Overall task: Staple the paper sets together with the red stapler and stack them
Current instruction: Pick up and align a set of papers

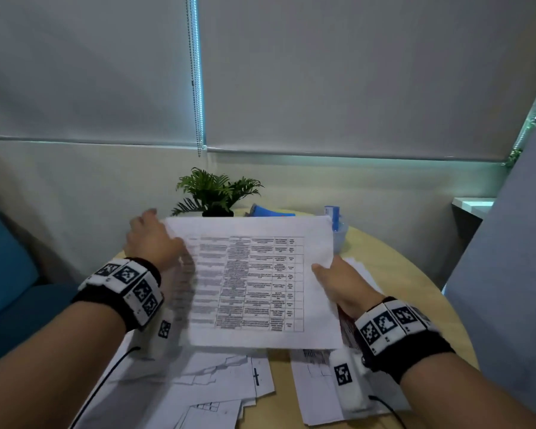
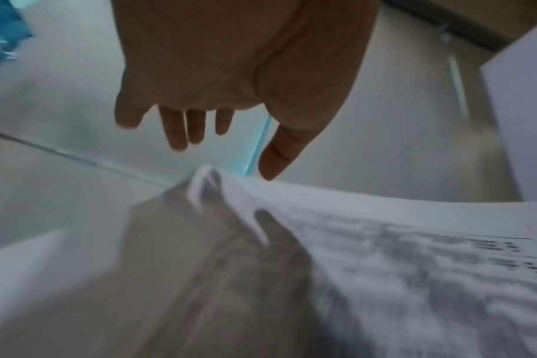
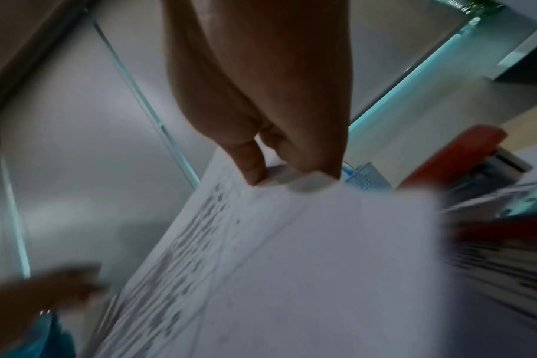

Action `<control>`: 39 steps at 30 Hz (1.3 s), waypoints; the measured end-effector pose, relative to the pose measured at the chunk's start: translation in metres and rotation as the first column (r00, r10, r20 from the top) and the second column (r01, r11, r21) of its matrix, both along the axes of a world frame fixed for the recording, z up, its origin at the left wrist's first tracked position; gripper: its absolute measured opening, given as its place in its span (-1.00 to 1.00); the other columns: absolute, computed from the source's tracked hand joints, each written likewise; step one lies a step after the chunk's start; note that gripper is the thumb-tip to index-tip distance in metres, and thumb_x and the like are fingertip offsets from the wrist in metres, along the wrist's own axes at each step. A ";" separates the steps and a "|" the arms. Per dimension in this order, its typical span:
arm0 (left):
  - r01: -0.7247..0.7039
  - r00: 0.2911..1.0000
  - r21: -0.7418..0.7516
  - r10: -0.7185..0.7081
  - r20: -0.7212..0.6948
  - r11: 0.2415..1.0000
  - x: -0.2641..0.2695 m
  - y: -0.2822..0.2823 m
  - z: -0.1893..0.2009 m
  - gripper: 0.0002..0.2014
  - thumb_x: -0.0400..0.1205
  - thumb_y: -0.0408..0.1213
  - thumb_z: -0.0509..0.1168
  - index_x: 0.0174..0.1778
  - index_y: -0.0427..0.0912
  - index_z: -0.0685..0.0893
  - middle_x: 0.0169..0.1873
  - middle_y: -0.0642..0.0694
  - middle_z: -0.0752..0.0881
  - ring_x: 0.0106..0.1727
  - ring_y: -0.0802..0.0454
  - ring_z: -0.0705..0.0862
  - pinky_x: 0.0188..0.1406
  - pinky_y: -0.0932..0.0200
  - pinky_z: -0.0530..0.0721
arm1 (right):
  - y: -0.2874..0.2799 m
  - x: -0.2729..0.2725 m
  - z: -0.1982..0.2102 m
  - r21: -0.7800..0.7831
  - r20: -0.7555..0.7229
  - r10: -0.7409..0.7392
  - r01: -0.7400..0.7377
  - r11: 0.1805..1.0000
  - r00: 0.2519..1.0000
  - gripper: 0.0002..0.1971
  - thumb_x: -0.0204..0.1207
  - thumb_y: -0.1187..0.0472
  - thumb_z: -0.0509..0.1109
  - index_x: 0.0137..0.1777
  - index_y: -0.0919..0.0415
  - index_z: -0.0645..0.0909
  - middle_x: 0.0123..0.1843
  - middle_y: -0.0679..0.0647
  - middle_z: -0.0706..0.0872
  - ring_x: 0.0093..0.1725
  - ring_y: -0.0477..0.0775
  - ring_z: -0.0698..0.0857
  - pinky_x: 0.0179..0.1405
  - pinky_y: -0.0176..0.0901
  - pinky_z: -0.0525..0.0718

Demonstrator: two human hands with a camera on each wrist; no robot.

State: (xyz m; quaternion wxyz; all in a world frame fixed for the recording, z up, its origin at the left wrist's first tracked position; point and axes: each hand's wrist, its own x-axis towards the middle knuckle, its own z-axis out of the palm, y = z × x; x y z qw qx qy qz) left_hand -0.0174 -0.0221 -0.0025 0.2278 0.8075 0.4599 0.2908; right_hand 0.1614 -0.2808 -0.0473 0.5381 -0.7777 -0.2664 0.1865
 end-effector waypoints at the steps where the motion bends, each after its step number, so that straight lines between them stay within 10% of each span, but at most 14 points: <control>1: 0.025 0.998 0.166 -0.014 -0.063 0.986 0.006 -0.007 0.002 -0.28 0.49 -0.21 0.37 0.55 -0.17 0.23 0.49 -0.27 0.31 0.46 -0.29 0.35 0.45 -0.16 0.32 | 0.002 -0.002 -0.004 -0.054 0.021 0.030 -0.029 0.998 0.999 -0.61 0.63 0.11 0.23 0.45 0.01 0.46 0.34 -0.09 0.65 0.32 0.02 0.61 0.43 0.12 0.51; 4: 0.360 0.931 0.398 -0.303 -0.202 0.844 0.033 -0.038 0.003 -0.43 0.61 0.00 0.18 0.56 0.01 0.28 0.55 -0.09 0.32 0.53 -0.10 0.30 0.54 -0.18 0.16 | 0.000 -0.020 0.002 -0.204 0.020 0.139 -0.132 0.970 0.990 -0.60 0.55 -0.08 0.23 0.39 -0.12 0.45 0.29 -0.20 0.65 0.30 -0.06 0.61 0.29 -0.23 0.56; 7: 0.627 0.769 0.238 -0.540 -0.344 0.741 0.059 -0.071 -0.008 -0.56 0.72 0.00 0.02 0.54 0.09 0.30 0.47 0.04 0.45 0.51 0.04 0.33 0.59 -0.20 0.00 | -0.003 -0.033 0.009 -0.209 0.023 0.180 -0.171 0.963 0.983 -0.75 0.72 0.20 0.15 0.36 0.03 0.41 0.16 -0.14 0.55 0.18 -0.11 0.52 -0.21 -0.77 0.46; 11: 0.646 0.760 0.160 -0.608 -0.231 0.746 0.076 -0.088 -0.024 -0.67 0.72 -0.17 0.07 0.40 -0.02 0.45 0.18 -0.05 0.68 0.30 -0.07 0.56 0.45 -0.04 0.36 | 0.004 -0.034 0.000 -0.194 0.029 0.174 -0.165 0.967 0.984 -0.68 0.67 0.19 0.20 0.40 0.18 0.46 0.28 0.02 0.66 0.30 0.05 0.61 0.38 0.04 0.55; 16: 0.636 0.762 -0.004 -0.628 -0.158 0.772 0.081 -0.081 -0.041 -0.69 0.69 -0.20 0.12 0.36 -0.01 0.50 0.13 -0.09 0.72 0.18 -0.10 0.65 0.19 -0.02 0.60 | -0.007 -0.009 0.004 -0.237 0.105 0.118 -0.090 0.967 0.988 -0.74 0.55 -0.16 0.32 0.01 0.00 0.64 -0.09 -0.14 0.70 -0.04 -0.05 0.65 -0.03 -0.21 0.61; 19: 0.634 0.763 -0.033 -0.632 -0.138 0.772 0.082 -0.078 -0.043 -0.68 0.70 -0.24 0.13 0.37 -0.07 0.52 0.12 -0.10 0.71 0.15 -0.08 0.65 0.15 0.07 0.59 | -0.016 0.023 0.007 -0.211 0.194 -0.079 0.121 0.970 0.978 -0.70 0.53 -0.10 0.40 0.08 0.11 0.67 0.03 -0.01 0.72 -0.02 -0.04 0.64 -0.04 -0.20 0.57; 24: 0.658 0.737 -0.063 -0.658 -0.151 0.751 0.084 -0.079 -0.044 -0.64 0.70 -0.27 0.11 0.43 -0.05 0.50 0.12 -0.09 0.72 0.16 -0.05 0.65 0.20 0.07 0.59 | -0.029 0.053 -0.001 -0.764 0.220 0.111 0.100 0.638 0.969 -0.35 0.39 -0.26 0.44 0.29 0.25 0.56 0.21 0.13 0.66 0.15 0.10 0.67 0.12 -0.12 0.61; 30: 0.638 0.753 -0.098 -0.645 -0.129 0.764 0.083 -0.081 -0.044 -0.63 0.70 -0.27 0.12 0.45 -0.11 0.49 0.19 -0.13 0.70 0.19 -0.03 0.65 0.24 0.10 0.58 | -0.019 0.041 -0.003 -0.870 0.189 0.252 0.044 0.490 0.949 -0.75 0.61 0.04 0.31 0.02 0.26 0.49 0.09 0.17 0.66 -0.13 0.06 0.59 -0.32 -0.24 0.48; 34: 0.636 0.754 -0.113 -0.646 -0.118 0.763 0.081 -0.082 -0.043 -0.62 0.70 -0.27 0.14 0.46 -0.13 0.49 0.26 -0.14 0.67 0.23 -0.04 0.65 0.29 0.03 0.58 | -0.016 0.034 0.011 -0.727 0.200 0.152 0.043 0.685 0.968 -0.80 0.67 0.10 0.17 0.06 0.26 0.42 -0.03 0.18 0.61 -0.11 0.12 0.63 -0.12 -0.10 0.57; 39: 0.645 0.750 -0.102 -0.653 -0.104 0.758 0.080 -0.083 -0.041 -0.62 0.69 -0.27 0.13 0.45 -0.12 0.50 0.23 -0.15 0.69 0.20 -0.04 0.67 0.27 0.00 0.61 | 0.010 0.037 0.012 -0.112 0.031 -0.162 0.165 0.980 0.986 -0.65 0.56 0.11 0.32 0.28 0.25 0.46 0.06 0.16 0.70 0.00 0.14 0.71 0.10 0.21 0.71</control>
